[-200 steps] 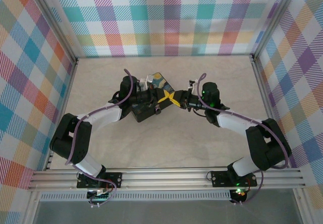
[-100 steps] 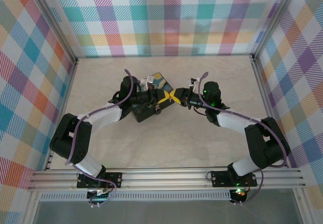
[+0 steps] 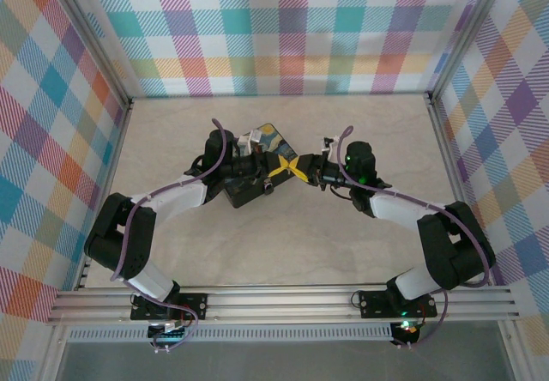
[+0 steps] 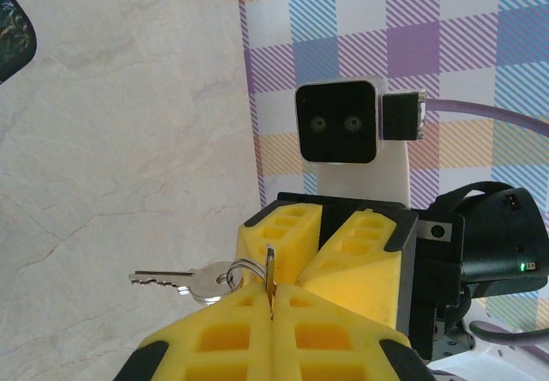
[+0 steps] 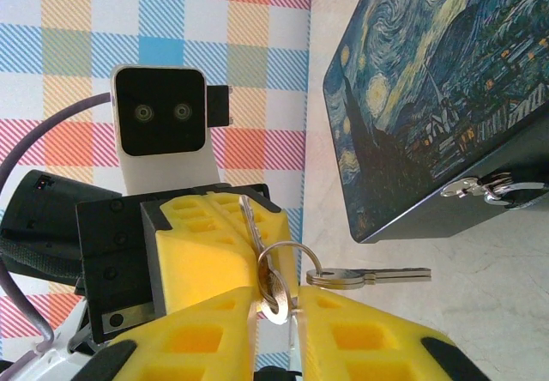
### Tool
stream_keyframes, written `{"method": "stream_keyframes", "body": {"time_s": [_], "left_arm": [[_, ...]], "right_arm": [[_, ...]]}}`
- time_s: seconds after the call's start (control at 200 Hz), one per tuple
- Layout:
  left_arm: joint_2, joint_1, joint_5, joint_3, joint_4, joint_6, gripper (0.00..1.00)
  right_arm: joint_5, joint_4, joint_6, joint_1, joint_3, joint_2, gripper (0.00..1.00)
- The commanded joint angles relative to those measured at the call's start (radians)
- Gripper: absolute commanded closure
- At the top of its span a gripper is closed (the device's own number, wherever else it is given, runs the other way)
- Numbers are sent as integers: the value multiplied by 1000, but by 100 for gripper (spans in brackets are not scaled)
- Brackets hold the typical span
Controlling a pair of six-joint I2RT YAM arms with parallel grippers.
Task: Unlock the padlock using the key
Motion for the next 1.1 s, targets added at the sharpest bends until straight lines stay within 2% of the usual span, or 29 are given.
{"method": "stream_keyframes", "body": {"time_s": [0.0, 0.435, 0.795, 1.095], "left_arm": [[-30, -6, 13, 7, 37, -18, 100], [-21, -9, 24, 19, 60, -37, 100], [-8, -18, 3, 14, 66, -56, 100], [-17, -15, -11, 14, 33, -48, 78]], "right_arm": [[-25, 11, -9, 5, 34, -7, 80], [-36, 66, 32, 14, 53, 31, 82], [-20, 121, 63, 20, 56, 38, 95], [19, 3, -37, 17, 24, -23, 98]]}}
